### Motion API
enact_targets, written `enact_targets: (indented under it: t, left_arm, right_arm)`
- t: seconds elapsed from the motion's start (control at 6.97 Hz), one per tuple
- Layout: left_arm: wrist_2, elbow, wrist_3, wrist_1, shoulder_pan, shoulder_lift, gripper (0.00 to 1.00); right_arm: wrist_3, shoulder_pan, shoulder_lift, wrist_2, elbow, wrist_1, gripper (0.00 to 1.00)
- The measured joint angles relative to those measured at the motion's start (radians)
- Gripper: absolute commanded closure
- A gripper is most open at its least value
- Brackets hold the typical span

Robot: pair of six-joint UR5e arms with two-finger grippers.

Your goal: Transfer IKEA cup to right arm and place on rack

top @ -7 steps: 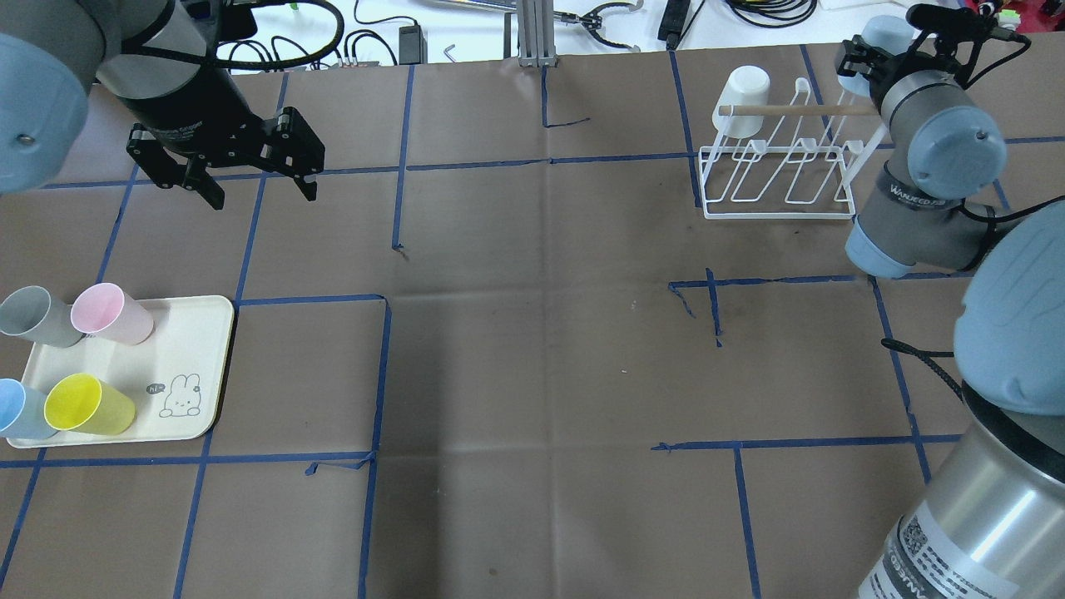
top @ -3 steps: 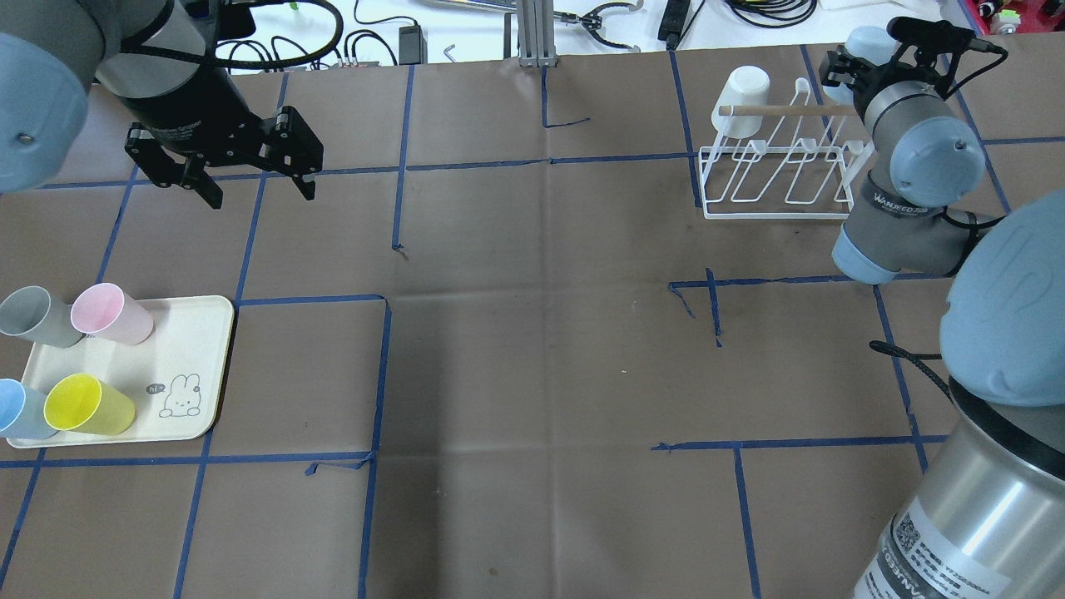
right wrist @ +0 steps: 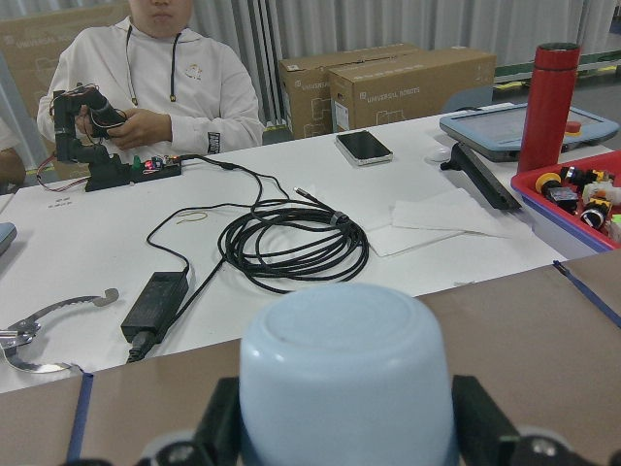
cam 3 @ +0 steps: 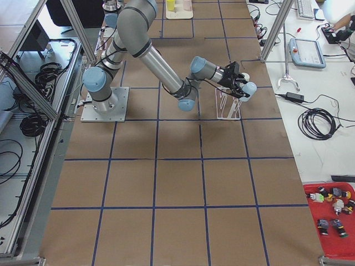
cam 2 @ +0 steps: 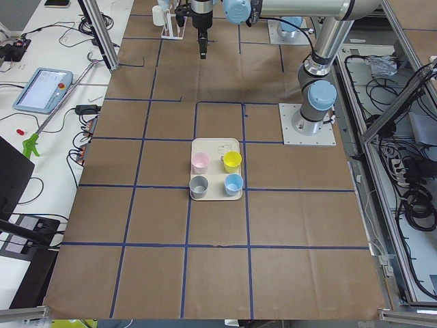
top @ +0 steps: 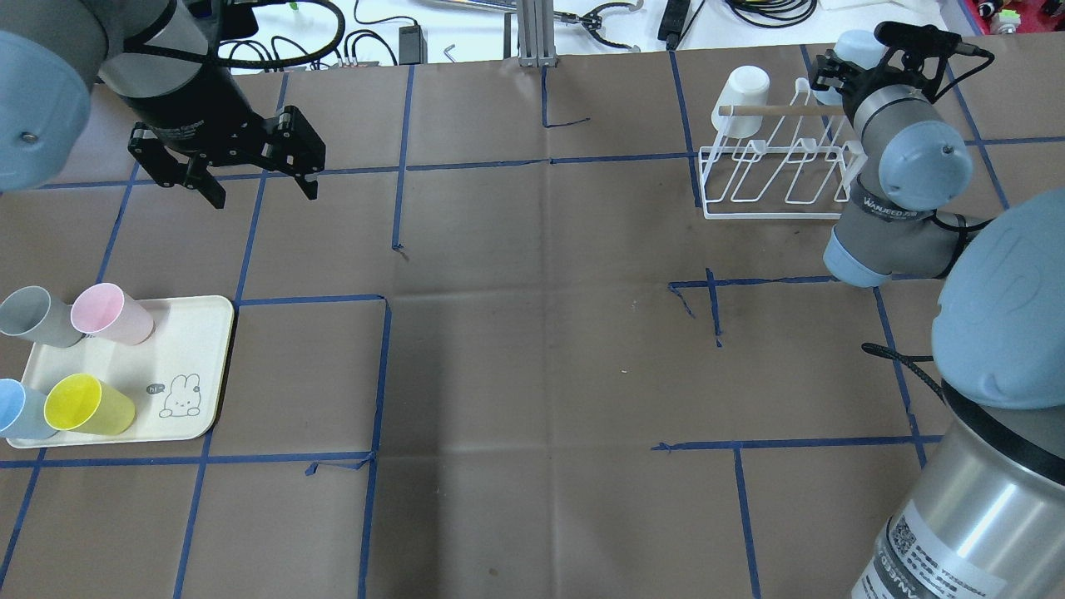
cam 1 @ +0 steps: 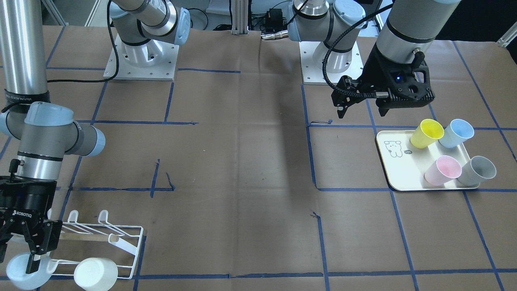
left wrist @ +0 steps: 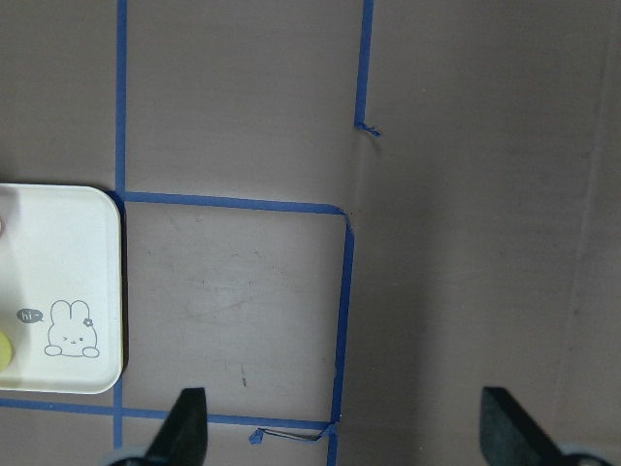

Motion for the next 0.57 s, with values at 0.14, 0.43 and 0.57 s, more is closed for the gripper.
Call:
enact_targets:
  t: [0.14,0.43,0.57]
  left_arm:
    - [0.000,0.000,0.000,0.000,0.000,0.000,0.01]
    - [0.000,0.000,0.000,0.000,0.000,0.001,0.01]
    - [0.000,0.000,0.000,0.000,0.000,0.001,0.01]
  right_arm:
    - [0.000,0.003,-0.001,-0.002,-0.001,0.001,0.00]
    - [0.000,0.005,-0.009,-0.004,-0.004,0.005,0.00]
    - [0.002,0.006,-0.030,-0.002,-0.006,0.010,0.00]
